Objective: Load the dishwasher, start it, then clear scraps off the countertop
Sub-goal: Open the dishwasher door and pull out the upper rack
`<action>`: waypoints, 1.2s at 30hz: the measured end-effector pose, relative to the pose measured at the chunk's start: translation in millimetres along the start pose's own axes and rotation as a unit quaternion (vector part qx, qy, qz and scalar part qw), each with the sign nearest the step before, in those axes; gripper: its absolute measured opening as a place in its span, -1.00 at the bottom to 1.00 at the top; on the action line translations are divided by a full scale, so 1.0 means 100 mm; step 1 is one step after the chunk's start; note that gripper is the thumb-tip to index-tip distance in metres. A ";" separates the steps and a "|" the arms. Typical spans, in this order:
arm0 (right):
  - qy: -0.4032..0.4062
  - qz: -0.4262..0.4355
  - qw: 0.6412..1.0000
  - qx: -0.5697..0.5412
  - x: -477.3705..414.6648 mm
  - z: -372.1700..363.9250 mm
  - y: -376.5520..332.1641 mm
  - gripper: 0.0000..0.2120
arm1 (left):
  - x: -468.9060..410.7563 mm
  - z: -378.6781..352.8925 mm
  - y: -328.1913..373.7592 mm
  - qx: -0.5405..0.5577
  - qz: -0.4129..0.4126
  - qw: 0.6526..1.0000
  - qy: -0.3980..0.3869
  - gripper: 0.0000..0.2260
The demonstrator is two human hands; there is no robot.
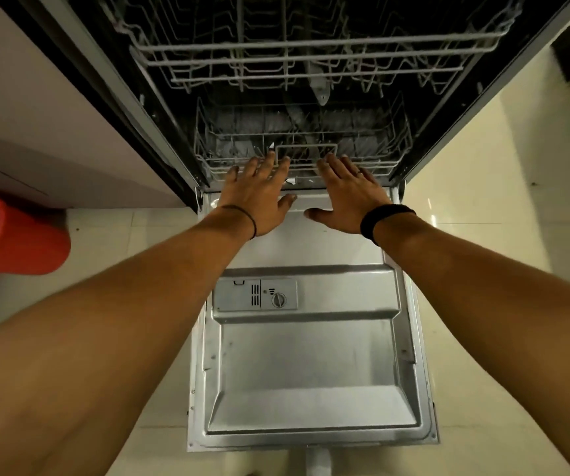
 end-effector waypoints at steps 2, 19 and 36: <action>-0.004 0.007 1.000 0.006 -0.23 -0.04 0.11 -0.05 | -0.24 -0.07 0.01 0.018 0.008 1.000 -0.004 -0.36; -0.042 0.029 0.999 -0.011 -1.25 -0.05 0.45 0.02 | -1.29 -0.17 0.05 0.058 0.011 0.998 -0.030 -0.25; -0.107 0.011 0.994 0.018 -0.78 -0.35 0.23 0.15 | -0.77 -0.39 0.25 0.028 0.000 0.995 -0.091 -0.10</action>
Point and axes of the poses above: each hand's wrist, its own x-axis away from the middle knuckle, its own z-axis out of the back of the hand, y = z × x, the point moved 6 cm from there along -x, towards the middle knuckle, and after that the axes turned 15 degrees about -y, right-handed, at the moved point
